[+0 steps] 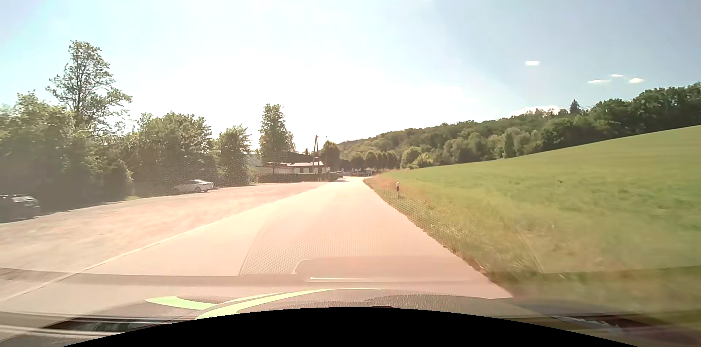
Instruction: Follow the waypoints while adhering to traffic rules and regulations
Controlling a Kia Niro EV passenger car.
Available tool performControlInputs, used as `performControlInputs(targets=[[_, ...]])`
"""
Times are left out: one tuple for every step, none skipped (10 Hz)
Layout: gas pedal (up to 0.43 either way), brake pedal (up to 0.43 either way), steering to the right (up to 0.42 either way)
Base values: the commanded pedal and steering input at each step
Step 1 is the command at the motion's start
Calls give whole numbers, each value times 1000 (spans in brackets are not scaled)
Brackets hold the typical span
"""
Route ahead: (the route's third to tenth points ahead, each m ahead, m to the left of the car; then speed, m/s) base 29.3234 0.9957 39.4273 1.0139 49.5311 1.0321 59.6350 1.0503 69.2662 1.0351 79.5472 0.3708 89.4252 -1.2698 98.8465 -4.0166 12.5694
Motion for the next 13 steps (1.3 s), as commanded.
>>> performControlInputs(targets=[[47,0,-3],[47,0,-6],[39,0,-6],[39,0,-6],[28,0,-6],[28,0,-6],[28,0,-6],[28,0,-6],[28,0,-5],[20,0,-5],[20,0,-5],[20,0,-5],[20,0,-5]])
